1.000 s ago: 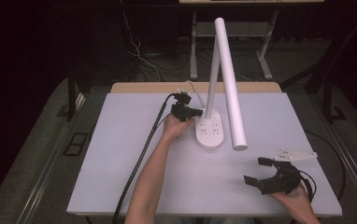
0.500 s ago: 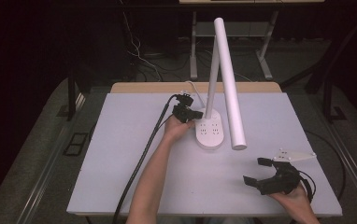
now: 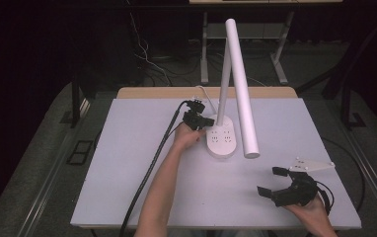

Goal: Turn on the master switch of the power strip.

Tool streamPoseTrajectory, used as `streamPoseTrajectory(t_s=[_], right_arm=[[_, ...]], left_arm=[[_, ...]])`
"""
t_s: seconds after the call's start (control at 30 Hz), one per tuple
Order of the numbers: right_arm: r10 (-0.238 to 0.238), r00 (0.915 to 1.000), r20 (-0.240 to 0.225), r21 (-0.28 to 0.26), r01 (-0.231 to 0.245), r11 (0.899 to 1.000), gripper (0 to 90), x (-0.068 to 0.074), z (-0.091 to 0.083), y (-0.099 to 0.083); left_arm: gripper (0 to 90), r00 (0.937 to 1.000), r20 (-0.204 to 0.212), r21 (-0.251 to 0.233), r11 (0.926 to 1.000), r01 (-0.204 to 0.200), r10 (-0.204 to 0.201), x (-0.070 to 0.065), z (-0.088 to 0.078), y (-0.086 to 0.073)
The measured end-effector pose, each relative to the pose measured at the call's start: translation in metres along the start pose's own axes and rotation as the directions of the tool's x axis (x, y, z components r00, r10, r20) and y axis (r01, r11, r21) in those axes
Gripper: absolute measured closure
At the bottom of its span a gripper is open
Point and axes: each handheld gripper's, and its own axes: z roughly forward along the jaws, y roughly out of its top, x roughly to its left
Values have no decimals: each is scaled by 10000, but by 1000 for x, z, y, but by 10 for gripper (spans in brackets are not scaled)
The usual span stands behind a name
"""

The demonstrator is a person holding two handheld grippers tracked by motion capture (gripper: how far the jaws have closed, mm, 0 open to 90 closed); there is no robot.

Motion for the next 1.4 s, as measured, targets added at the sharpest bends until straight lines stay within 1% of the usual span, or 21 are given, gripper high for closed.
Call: streamPoseTrajectory(t_s=[0.07, 0.1, 0.13, 0.2, 0.23, 0.3, 0.33, 0.43, 0.47, 0.57, 0.7, 0.8, 0.83, 0.87, 0.93, 0.97, 1.13, 1.17, 1.2, 1.37, 1.4], right_arm=[[68, 10000, 15, 3, -68, 10000, 3, 0, 0, 0], [65, 10000, 12, -3, -65, 10000, 3, 0, -1, 0], [68, 10000, 1, -24, -68, 10000, 3, 0, -1, 0], [13, 10000, 6, -59, -13, 10000, 4, 0, -1, 0], [37, 10000, 7, -63, -37, 10000, 3, -1, -1, 0], [37, 10000, -16, -10, -37, 10000, 3, -2, -1, 0], [31, 10000, -17, -12, -31, 10000, 3, -2, 0, 0], [8, 10000, -32, -7, -8, 10000, 3, -1, 0, 0], [48, 10000, -36, 5, -48, 10000, 3, -1, 0, 0], [60, 10000, -26, -1, -60, 10000, 3, -1, 0, 0], [59, 10000, 15, -64, -59, 10000, 3, -1, -1, -1], [110, 9999, 19, -34, -110, 9999, 3, -2, -1, -1], [91, 10000, 25, -31, -90, 10000, 3, -2, -1, -1], [46, 10000, 42, -49, -46, 10000, 3, -2, -1, -1], [17, 10000, 47, -38, -17, 10000, 3, -2, 0, -1], [7, 10000, 45, -26, -6, 10000, 3, -3, 0, -1], [12, 10000, 42, -58, -12, 10000, 3, -2, 0, -1], [13, 10000, 33, -51, -12, 10000, 3, -2, 0, -1], [10, 10000, 30, -42, -10, 10000, 3, -2, 0, -1], [-4, 10000, 15, -32, 4, 10000, 3, -2, 0, 0], [2, 10000, 13, -36, -2, 10000, 3, -2, 0, 0]], left_arm=[[900, 9999, 41, -65, 9998, 163, -163, 1, 0, -1], [900, 9986, 91, -245, 9983, 530, -528, -1, 1, -2], [900, 9982, 103, -243, 9980, 587, -585, -1, 1, -2], [900, 9994, 86, -116, 9994, 336, -335, 1, 0, -1], [900, 9982, 104, -124, 9981, 596, -595, 0, 0, -1], [899, 9964, 153, -171, 9963, 841, -838, 0, 0, -1], [899, 9967, 226, -272, 9966, 780, -774, 2, -1, 0], [896, 9931, 259, -235, 9931, 1150, -1144, 2, -2, 0], [895, 9912, 379, -307, 9913, 1278, -1267, 3, -3, 0], [896, 9940, 410, -141, 9947, 1017, -1011, 5, -6, 0], [896, 9974, 385, -335, 9975, 620, -607, 5, -15, 1], [896, 9978, 379, -486, 9973, 557, -539, 4, -23, 3], [896, 9992, 270, -445, 9986, 302, -290, 5, -26, 3], [895, 9984, 364, -566, 9974, 448, -428, 4, -29, 4], [895, 9993, 284, -572, 9981, 241, -225, 5, -35, 4], [895, 9989, 337, -739, 9967, 338, -313, 4, -37, 4], [895, 9995, 324, -781, 9969, 41, -15, 5, -52, 4], [894, 9991, 381, -1005, 9947, 229, -191, 3, -54, 4], [894, 9992, 374, -1014, 9947, 145, -107, 4, -58, 3], [828, 9982, 567, -1179, 9927, 238, -172, 2, -75, 2], [808, 9985, 546, -1181, 9930, 82, -18, 3, -78, 1]])
